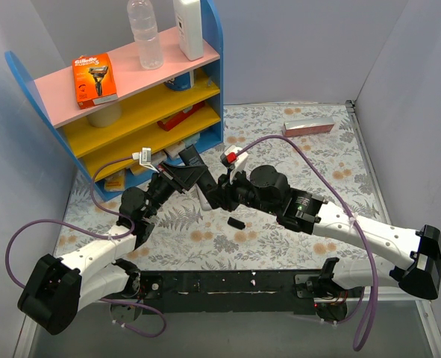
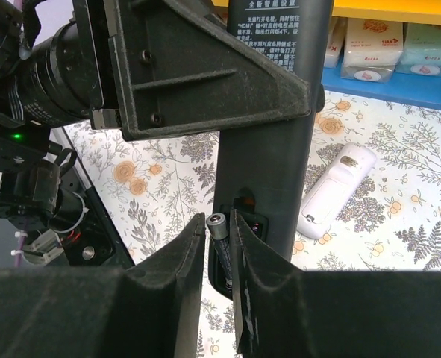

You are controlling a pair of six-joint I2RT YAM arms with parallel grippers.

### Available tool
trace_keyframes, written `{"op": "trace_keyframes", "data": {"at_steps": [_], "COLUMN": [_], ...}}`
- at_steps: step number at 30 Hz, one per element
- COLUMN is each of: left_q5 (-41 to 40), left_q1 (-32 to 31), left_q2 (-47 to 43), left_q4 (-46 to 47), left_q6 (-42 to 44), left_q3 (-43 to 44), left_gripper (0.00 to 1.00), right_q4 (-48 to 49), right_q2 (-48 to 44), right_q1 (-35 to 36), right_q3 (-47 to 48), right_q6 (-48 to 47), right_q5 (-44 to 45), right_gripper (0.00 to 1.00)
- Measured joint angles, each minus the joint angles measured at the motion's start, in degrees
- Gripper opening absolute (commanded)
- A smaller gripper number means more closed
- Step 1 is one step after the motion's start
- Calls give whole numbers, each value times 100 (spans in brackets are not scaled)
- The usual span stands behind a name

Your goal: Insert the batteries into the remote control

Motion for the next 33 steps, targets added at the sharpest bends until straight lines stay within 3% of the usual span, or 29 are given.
{"op": "trace_keyframes", "data": {"at_steps": [2,14,18,22,28,33], "left_q5": [13,68,15,-199,-852,-1563], "left_q1": [0,-2,-7,-39,-37,-31], "left_q2": [0,-7,-129,-339,-979,-1705], "left_q4": [0,66,-214,-920,-2271,-3453], "left_q6": [-4,-66,46,372,817,1110], "left_q3": [-2,-2,-2,-2,-76,-186], "left_gripper": [0,0,0,0,0,0], "right_q4": [0,-37,-144,-450,-1036,-1687], "right_q2": [0,-2,-15,-98,-490,-428], "right_q1": [11,57,59,57,13,11], "right_q3": [0,0,0,-2,-205,-442], "right_q6": [2,4,4,50,129,-208], "right_q5": [-24,-103,0,199,487,70], "right_gripper": [33,35,45,51,51,51]}}
